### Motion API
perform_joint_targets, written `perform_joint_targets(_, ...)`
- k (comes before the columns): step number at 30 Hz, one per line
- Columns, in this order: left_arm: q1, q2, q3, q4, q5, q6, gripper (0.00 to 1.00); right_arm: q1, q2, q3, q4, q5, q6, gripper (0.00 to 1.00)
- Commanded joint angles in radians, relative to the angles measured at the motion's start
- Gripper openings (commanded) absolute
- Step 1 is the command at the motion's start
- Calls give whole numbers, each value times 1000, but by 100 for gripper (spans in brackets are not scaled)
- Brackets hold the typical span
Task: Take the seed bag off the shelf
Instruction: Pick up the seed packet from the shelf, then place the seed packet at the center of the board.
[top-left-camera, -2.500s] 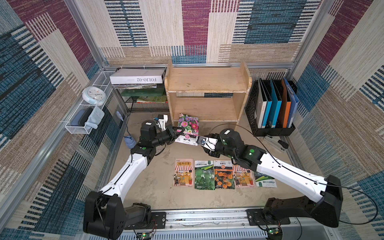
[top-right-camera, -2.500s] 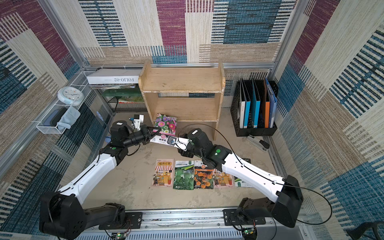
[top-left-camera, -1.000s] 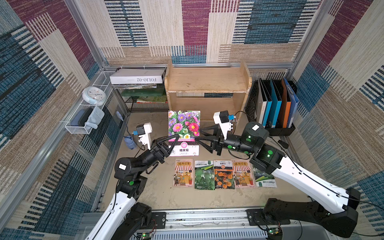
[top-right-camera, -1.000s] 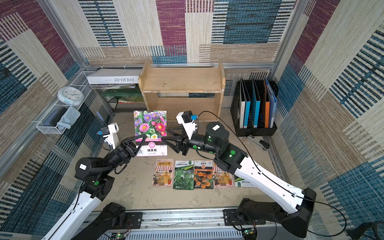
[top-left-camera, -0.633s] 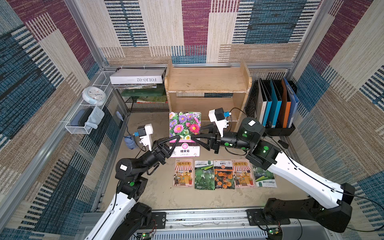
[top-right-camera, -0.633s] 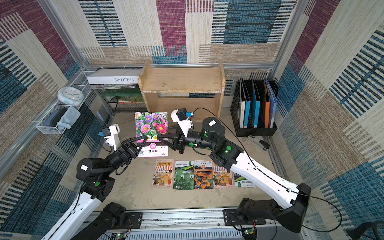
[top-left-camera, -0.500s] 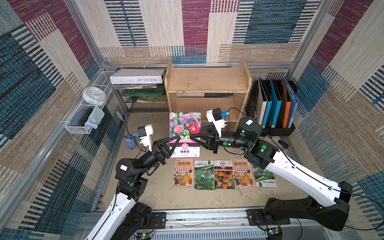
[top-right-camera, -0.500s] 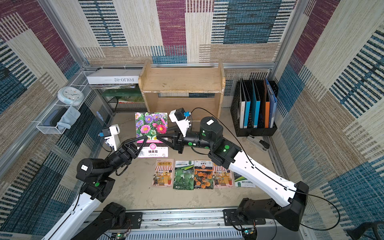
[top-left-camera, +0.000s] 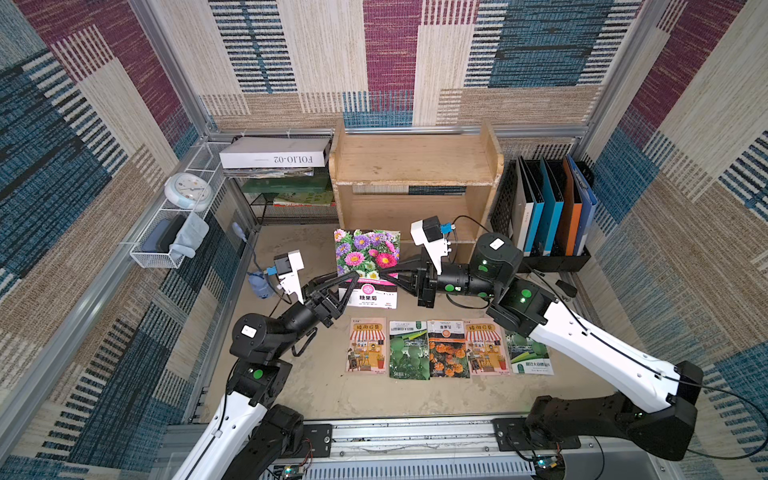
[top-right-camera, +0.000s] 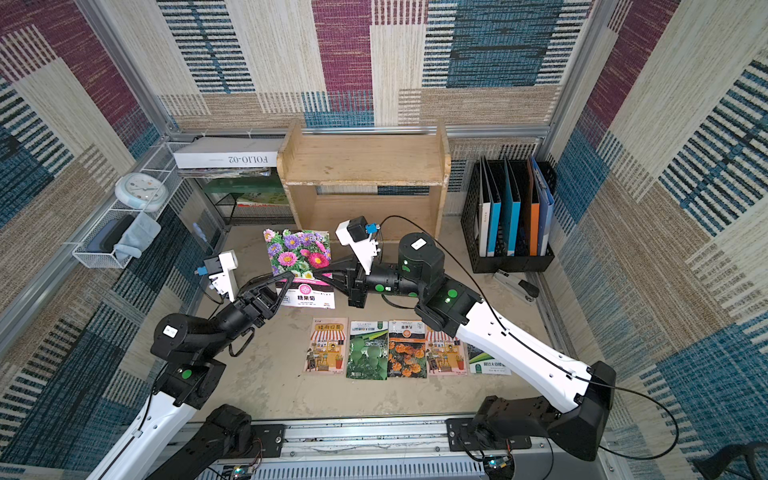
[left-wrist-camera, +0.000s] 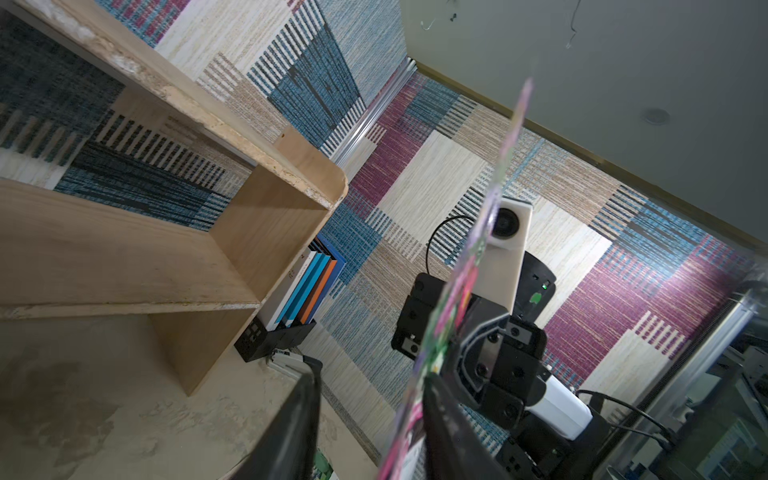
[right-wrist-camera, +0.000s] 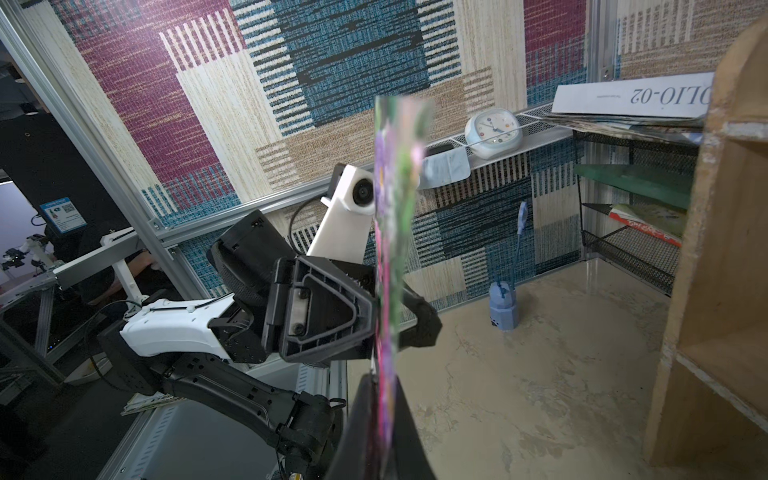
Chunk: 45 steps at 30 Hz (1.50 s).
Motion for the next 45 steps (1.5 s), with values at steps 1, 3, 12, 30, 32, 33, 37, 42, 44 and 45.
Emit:
perform_joint_targets(1, 1, -42, 24, -226, -129, 79, 92, 1, -4, 2, 26, 57, 11, 0)
perform_joint_targets(3, 1, -85, 40, -377, -224, 116, 98, 1, 1, -8, 31, 96, 23, 0)
perform_joint_targets(12, 1, -308, 94, -910, -609, 164, 99, 1, 104, -86, 113, 196, 143, 0)
perform_joint_targets(30, 1, -268, 258, -1234, -764, 190, 99, 170, 649, -81, 432, 226, 506, 0)
perform_joint_targets(32, 1, -263, 260, -1241, -762, 189, 100, 183, 705, -55, 440, 220, 530, 0)
perform_joint_targets(33, 1, -261, 263, -1246, -760, 188, 99, 188, 735, -41, 442, 221, 543, 0)
perform_joint_targets(37, 1, -249, 270, -1267, -751, 186, 99, 200, 813, -10, 462, 207, 596, 0)
perform_joint_targets(42, 1, -229, 267, -1276, -727, 179, 99, 205, 870, -24, 494, 208, 678, 0)
perform_joint_targets(44, 1, -225, 262, -1275, -718, 174, 100, 205, 887, -21, 484, 210, 694, 0)
perform_joint_targets(45, 1, -224, 260, -1276, -717, 173, 99, 206, 895, -18, 478, 208, 698, 0)
